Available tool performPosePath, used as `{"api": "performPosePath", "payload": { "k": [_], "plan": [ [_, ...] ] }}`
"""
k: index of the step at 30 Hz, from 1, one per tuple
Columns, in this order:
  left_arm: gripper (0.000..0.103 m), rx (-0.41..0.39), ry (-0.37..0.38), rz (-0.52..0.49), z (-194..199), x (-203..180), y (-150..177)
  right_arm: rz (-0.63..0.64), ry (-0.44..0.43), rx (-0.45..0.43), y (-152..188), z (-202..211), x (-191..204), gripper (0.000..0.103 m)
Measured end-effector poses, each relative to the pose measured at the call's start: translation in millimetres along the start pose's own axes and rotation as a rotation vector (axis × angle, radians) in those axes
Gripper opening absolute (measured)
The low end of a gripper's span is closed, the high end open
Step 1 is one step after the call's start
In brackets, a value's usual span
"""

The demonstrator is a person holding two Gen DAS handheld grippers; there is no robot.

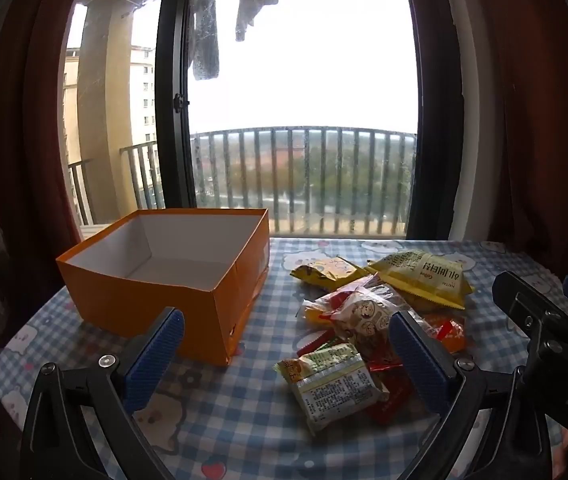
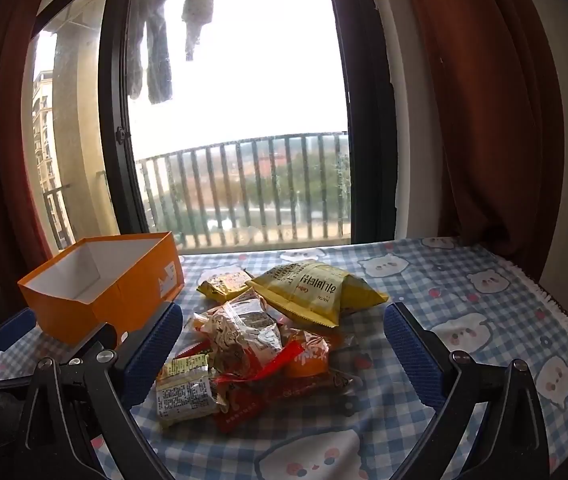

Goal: Organize snacks

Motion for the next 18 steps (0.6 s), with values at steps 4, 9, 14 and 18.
{"api": "performPosePath", "payload": {
  "k": [4, 9, 14, 18],
  "plan": [
    [0.100, -0.019, -0.020, -0.025, 6, 4, -4, 0.017, -0.006, 0.004, 1, -4, 2, 0.103],
    [0.100, 0.009, -0.018, -0.042, -1, -2, -2, -0.002, -0.002, 0.029, 2, -4, 2, 0.103],
    [0.099, 0.010, -0.009, -0.039, -3, -2, -4, 0.001, -0.024, 0.045, 4, -10, 9, 0.103],
    [0.099, 0.012, -0.003, -0.036, -5, -1, -4, -0.036, -0.011, 0.076, 4, -12, 5, 0.103]
  ]
}}
Point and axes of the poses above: each gripper's, at about its wrist camera, not at the fingertips, and z roughly against the way its jaws point, x to its left, y to its underside, the point moved 8 cm from there along -z, roughly the way its jaws point
